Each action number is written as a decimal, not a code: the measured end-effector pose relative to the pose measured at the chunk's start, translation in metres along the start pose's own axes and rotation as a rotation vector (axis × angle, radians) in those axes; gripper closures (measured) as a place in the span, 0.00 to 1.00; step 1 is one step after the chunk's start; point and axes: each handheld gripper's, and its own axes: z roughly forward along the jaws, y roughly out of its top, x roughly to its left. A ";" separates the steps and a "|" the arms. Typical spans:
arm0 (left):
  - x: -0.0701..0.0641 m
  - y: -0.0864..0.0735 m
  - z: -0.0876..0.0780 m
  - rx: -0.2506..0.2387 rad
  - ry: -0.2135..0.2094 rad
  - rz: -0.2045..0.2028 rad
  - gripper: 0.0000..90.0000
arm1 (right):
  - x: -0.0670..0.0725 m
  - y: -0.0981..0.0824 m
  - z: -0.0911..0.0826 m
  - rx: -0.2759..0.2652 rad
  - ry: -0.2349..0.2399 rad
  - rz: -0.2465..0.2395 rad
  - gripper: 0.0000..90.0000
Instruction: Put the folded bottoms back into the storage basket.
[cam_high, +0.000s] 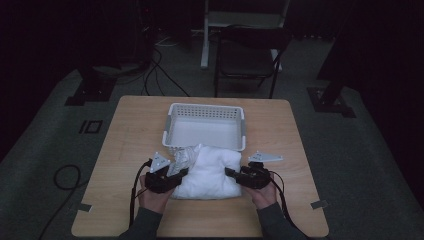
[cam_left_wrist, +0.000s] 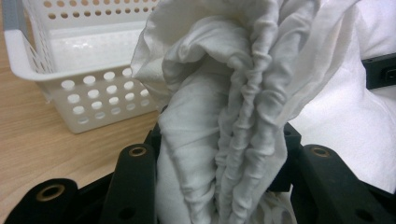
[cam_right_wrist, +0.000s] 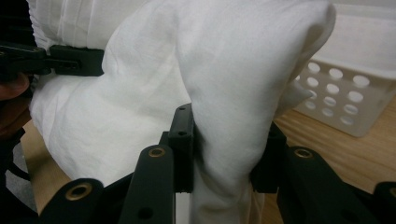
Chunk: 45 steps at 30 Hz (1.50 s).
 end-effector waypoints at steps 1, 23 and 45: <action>0.000 0.001 -0.001 -0.002 0.001 0.002 0.63 | 0.000 0.001 0.000 -0.001 -0.001 -0.003 0.75; 0.005 0.028 -0.010 -0.042 0.004 0.014 0.64 | 0.006 0.032 -0.006 -0.034 -0.014 -0.045 0.75; 0.012 0.053 -0.011 -0.066 0.007 0.017 0.64 | 0.005 0.057 -0.008 -0.058 -0.033 -0.067 0.75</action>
